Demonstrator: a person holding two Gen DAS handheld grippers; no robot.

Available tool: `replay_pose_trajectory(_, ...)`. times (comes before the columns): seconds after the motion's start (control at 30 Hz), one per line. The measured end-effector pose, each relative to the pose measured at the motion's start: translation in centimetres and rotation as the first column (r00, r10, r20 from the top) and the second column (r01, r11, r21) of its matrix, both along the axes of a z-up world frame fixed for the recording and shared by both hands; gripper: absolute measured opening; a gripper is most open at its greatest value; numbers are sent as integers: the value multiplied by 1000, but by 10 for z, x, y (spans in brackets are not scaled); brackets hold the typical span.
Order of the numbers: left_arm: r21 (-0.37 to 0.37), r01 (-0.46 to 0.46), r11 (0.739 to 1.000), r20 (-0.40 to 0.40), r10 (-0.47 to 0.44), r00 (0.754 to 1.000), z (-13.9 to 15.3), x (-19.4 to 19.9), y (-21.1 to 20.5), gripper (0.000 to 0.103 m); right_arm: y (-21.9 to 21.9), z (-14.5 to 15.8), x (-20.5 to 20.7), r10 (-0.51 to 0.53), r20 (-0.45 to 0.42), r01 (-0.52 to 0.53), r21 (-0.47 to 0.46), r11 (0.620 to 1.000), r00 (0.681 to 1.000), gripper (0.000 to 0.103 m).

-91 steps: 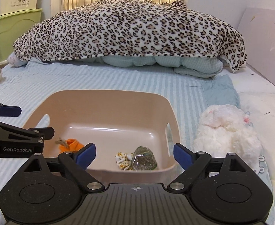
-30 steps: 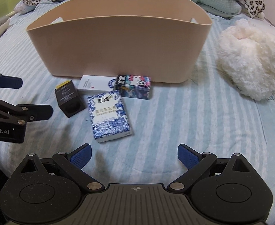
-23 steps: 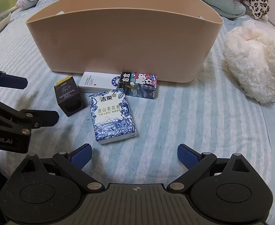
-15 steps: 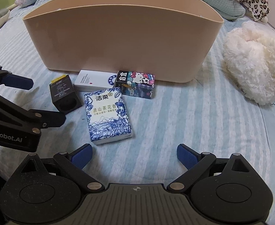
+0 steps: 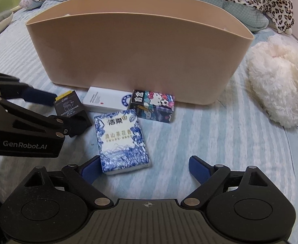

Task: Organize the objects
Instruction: 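Move the left tool to the black box while the right tool reaches the tissue pack, then carry the black box with the left tool and tissue pack with the right tool into the basket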

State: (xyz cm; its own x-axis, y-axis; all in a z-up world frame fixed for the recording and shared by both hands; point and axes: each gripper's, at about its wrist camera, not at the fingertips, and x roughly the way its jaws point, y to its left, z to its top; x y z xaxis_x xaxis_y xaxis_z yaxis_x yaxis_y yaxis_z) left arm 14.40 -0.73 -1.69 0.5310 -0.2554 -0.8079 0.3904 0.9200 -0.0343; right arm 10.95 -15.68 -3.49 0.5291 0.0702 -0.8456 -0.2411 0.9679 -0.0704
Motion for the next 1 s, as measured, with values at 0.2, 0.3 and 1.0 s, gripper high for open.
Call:
replay_pose_trajectory(0.2,40,-12,999,37,10,999,2,-5,-2,46,5,-2,0,38,-2,-38,26,999,999,62)
replay_pose_trajectory(0.3,32,-22,999,42,21,999,4,-7,3,46,7,-2,-2,54,5,-54,29,998,999,50)
replay_pose_trajectory(1.0,22,-49,999,113,47,993,26,-38,30,46,-16,24,-11,12,50,-16,88,996,999,44)
